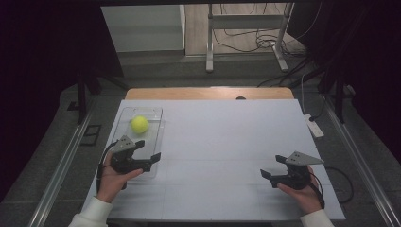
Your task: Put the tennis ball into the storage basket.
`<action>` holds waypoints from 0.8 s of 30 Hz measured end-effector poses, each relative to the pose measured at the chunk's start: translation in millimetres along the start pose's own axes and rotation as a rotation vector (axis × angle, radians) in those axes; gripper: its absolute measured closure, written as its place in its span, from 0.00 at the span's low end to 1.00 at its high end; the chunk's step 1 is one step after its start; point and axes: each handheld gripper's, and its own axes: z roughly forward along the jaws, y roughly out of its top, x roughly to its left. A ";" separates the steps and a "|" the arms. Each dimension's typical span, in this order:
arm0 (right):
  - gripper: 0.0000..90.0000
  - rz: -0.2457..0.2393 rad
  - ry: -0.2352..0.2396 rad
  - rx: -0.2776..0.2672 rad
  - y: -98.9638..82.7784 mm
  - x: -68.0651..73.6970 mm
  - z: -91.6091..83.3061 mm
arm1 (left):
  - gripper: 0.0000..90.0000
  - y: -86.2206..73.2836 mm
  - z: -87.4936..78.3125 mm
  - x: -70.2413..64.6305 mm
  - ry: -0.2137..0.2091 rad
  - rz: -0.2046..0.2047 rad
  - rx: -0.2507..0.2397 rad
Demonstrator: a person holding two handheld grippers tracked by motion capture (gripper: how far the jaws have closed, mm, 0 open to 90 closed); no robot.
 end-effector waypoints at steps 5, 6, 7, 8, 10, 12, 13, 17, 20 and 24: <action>0.15 0.000 -0.001 -0.002 0.1 -0.1 -0.1 | 0.17 -5.1 2.6 -5.0 -0.011 0.008 0.004; 0.15 0.002 0.001 -0.005 0.0 -0.2 -0.1 | 0.17 -5.8 3.4 -5.6 -0.013 0.011 0.010; 0.15 0.002 0.001 -0.005 -0.1 -0.2 -0.2 | 0.17 -6.0 3.9 -6.0 -0.012 0.013 0.010; 0.15 0.002 0.002 -0.006 -0.2 -0.1 -0.3 | 0.17 -6.1 4.3 -6.0 -0.013 0.014 0.010; 0.15 0.002 0.002 -0.006 -0.2 -0.1 -0.4 | 0.17 -6.0 5.0 -6.2 -0.016 0.014 0.010; 0.15 0.001 0.002 -0.007 -0.3 0.4 -0.5 | 0.17 -6.2 6.3 -6.4 -0.020 0.016 0.013; 0.15 0.000 0.001 -0.007 -0.4 0.5 -0.5 | 0.17 -6.1 6.8 -6.5 -0.020 0.018 0.014; 0.15 0.001 -0.003 -0.009 -0.4 0.3 -0.9 | 0.17 -5.8 7.2 -6.8 -0.023 0.018 0.010; 0.15 0.003 -0.001 -0.013 -0.4 0.0 -0.9 | 0.17 -5.5 6.8 -7.1 -0.023 0.020 0.008; 0.16 0.009 0.004 -0.015 0.0 -1.3 0.0 | 0.17 -4.7 6.2 -6.8 -0.021 0.014 0.004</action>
